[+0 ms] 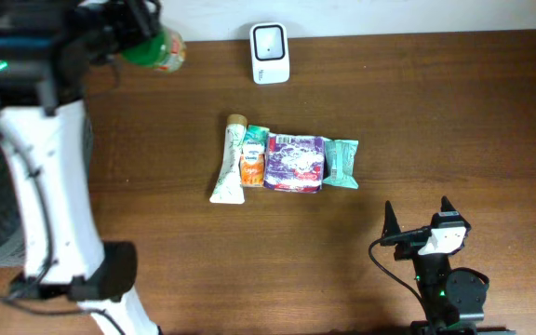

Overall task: Scan the item barcode
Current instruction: 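Carry the green-lidded jar past the scanner and set it left of the tube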

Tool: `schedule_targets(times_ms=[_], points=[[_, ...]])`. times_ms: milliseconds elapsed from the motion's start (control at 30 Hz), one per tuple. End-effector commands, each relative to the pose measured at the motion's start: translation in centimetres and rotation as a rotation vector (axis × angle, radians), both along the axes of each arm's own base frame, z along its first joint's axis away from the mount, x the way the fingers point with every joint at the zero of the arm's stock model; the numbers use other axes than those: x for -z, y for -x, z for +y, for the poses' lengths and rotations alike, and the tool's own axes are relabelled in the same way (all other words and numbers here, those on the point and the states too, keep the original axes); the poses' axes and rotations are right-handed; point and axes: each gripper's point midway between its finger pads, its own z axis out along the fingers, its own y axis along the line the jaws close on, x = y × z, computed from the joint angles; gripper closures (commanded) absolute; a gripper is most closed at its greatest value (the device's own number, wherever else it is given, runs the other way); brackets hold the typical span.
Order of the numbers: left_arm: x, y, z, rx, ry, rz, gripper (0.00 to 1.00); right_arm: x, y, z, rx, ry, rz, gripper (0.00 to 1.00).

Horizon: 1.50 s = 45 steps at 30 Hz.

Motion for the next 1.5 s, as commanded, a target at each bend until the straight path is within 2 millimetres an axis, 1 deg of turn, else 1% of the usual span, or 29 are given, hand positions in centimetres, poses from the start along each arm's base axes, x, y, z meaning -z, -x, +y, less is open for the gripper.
schedule_targets(times_ms=[0,100,133,167,233,267,333,367,400,500,533,567,667,767,800,867,900,967,1000,1100,1167,1233,1267,1300,1333,1367,1400,1433,1467], points=[[5.1,-2.9,-0.6,-0.067,-0.109,0.096,0.41,0.3,0.0,0.3,-0.016,0.005,0.004,0.01],[10.1,-5.1,-1.0,-0.072,-0.152,0.195,0.41,0.3,0.0,0.3,-0.016,0.006,0.004,0.01],[11.2,-5.4,-1.1,-0.071,-0.156,0.218,0.41,0.3,0.0,0.3,-0.016,0.006,0.004,0.01],[12.8,-5.9,-1.2,-0.069,-0.163,0.250,0.40,0.3,0.0,0.3,-0.016,0.005,0.004,0.01],[15.2,-6.7,-1.3,-0.067,-0.172,0.296,0.40,0.3,0.0,0.3,-0.016,0.006,0.004,0.02],[16.9,-7.1,-1.2,-0.066,-0.185,0.327,0.40,0.3,0.0,0.3,-0.016,0.005,0.004,0.01],[19.1,-7.6,-0.8,-0.077,-0.221,0.367,0.39,0.3,0.0,0.3,-0.016,0.005,0.004,0.01],[20.2,-7.7,-0.8,-0.075,-0.229,0.392,0.40,0.3,0.0,0.3,-0.016,0.005,0.004,0.01],[20.7,-7.7,-0.8,-0.073,-0.231,0.406,0.40,0.3,0.0,0.3,-0.016,0.005,0.004,0.01],[24.2,-7.4,-1.1,-0.060,-0.250,0.495,0.39,0.3,0.0,0.3,-0.016,0.005,0.004,0.01],[26.0,-7.1,-1.2,-0.052,-0.261,0.542,0.39,0.3,0.0,0.3,-0.016,0.006,0.004,0.01],[26.8,-7.0,-1.3,-0.049,-0.265,0.562,0.39,0.3,0.0,0.3,-0.016,0.005,0.004,0.01],[30.1,-6.7,-1.9,-0.031,-0.282,0.633,0.39,0.3,0.0,0.3,-0.016,0.005,0.004,0.01],[32.8,-6.6,-2.8,-0.012,-0.296,0.678,0.38,0.3,0.0,0.3,-0.016,0.006,0.004,0.01],[33.3,-6.7,-2.8,-0.011,-0.297,0.681,0.37,0.3,0.0,0.3,-0.016,0.005,0.004,0.01],[34.4,-7.0,-2.9,-0.011,-0.299,0.688,0.33,0.3,0.0,0.3,-0.016,0.006,0.004,0.01],[35.2,-7.2,-2.9,-0.011,-0.300,0.693,0.28,0.3,0.0,0.3,-0.016,0.005,0.004,0.01],[35.3,-7.5,-2.9,-0.012,-0.298,0.684,0.18,0.3,0.0,0.3,-0.016,0.005,0.004,0.01],[35.3,-7.7,-2.9,-0.013,-0.298,0.677,0.10,0.3,0.0,0.3,-0.016,0.005,0.004,0.01],[34.8,-7.9,-2.8,-0.017,-0.295,0.664,0.10,0.3,0.0,0.3,-0.016,0.006,0.004,0.01],[33.4,-8.0,-2.6,-0.023,-0.289,0.645,0.10,0.3,0.0,0.3,-0.016,0.005,0.004,0.01],[29.6,-8.5,-1.9,-0.043,-0.270,0.576,0.11,0.3,0.0,0.3,-0.016,0.006,0.004,0.01],[27.0,-8.5,-1.4,-0.055,-0.258,0.528,0.11,0.3,0.0,0.3,-0.016,0.005,0.004,0.01],[24.0,-8.3,-1.0,-0.066,-0.244,0.473,0.07,0.3,0.0,0.3,-0.016,0.005,0.004,0.01],[21.5,-7.9,-0.7,-0.073,-0.234,0.425,0.03,0.3,0.0,0.3,-0.016,0.005,0.004,0.01],[18.9,-7.1,-0.4,-0.081,-0.225,0.380,0.00,0.3,0.0,0.3,-0.016,0.005,0.004,0.01],[16.7,-6.5,-0.1,-0.086,-0.215,0.344,0.01,0.3,0.0,0.3,-0.016,0.005,0.004,0.01],[14.4,-5.2,0.2,-0.091,-0.208,0.319,0.01,0.3,0.0,0.3,-0.016,0.005,0.004,0.01],[12.8,-3.6,0.4,-0.090,-0.209,0.319,0.01,0.3,0.0,0.3,-0.016,0.006,0.004,0.01]])
